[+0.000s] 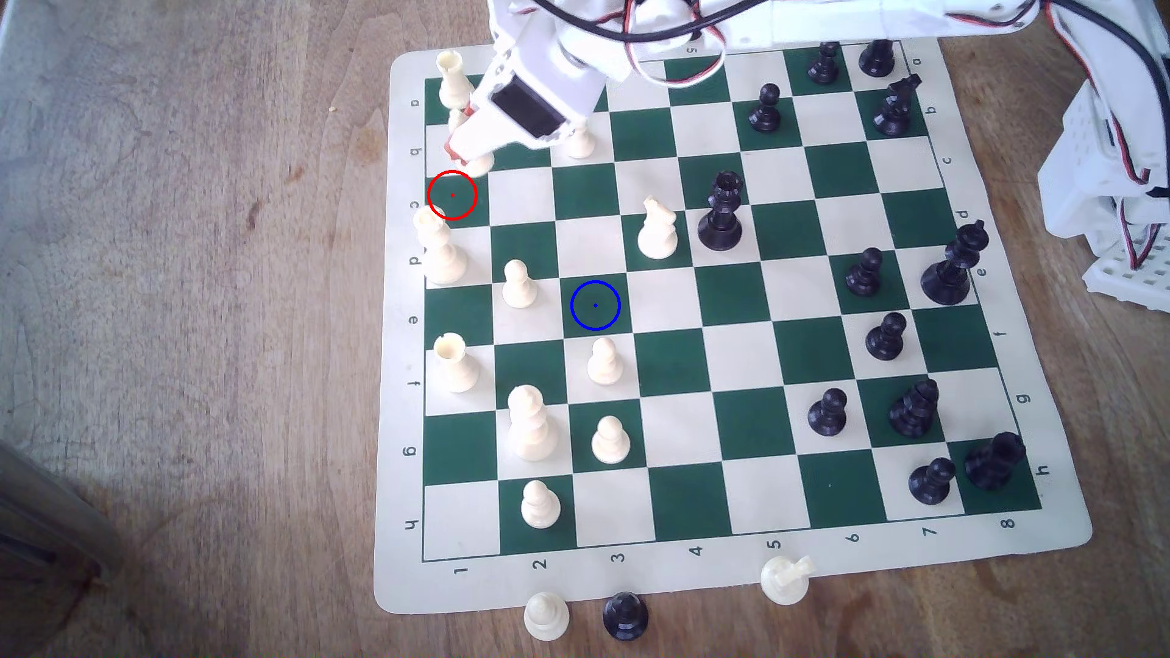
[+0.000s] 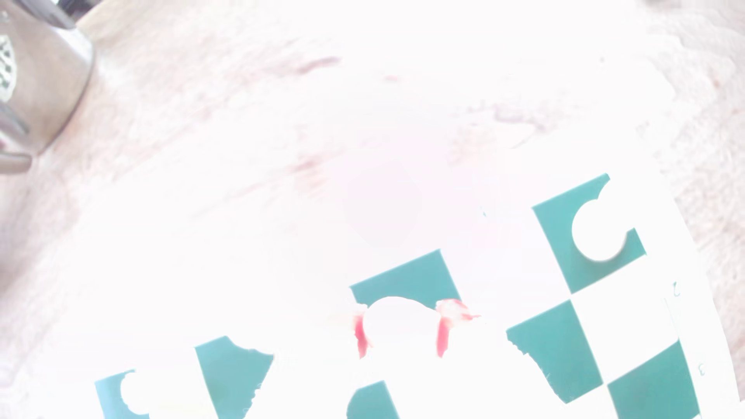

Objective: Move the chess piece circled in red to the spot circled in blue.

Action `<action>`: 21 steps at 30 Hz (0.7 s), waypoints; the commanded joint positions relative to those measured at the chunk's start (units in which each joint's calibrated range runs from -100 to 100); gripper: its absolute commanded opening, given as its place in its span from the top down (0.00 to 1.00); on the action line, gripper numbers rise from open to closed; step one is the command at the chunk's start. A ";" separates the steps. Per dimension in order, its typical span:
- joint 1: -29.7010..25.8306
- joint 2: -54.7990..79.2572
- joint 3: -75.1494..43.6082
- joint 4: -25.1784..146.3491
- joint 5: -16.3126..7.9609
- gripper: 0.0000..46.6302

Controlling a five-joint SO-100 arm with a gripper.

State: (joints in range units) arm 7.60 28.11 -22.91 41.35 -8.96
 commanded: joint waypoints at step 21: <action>-10.61 -38.98 47.66 -9.99 -2.10 0.99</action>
State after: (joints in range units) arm -1.11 -9.43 25.53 34.02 -10.57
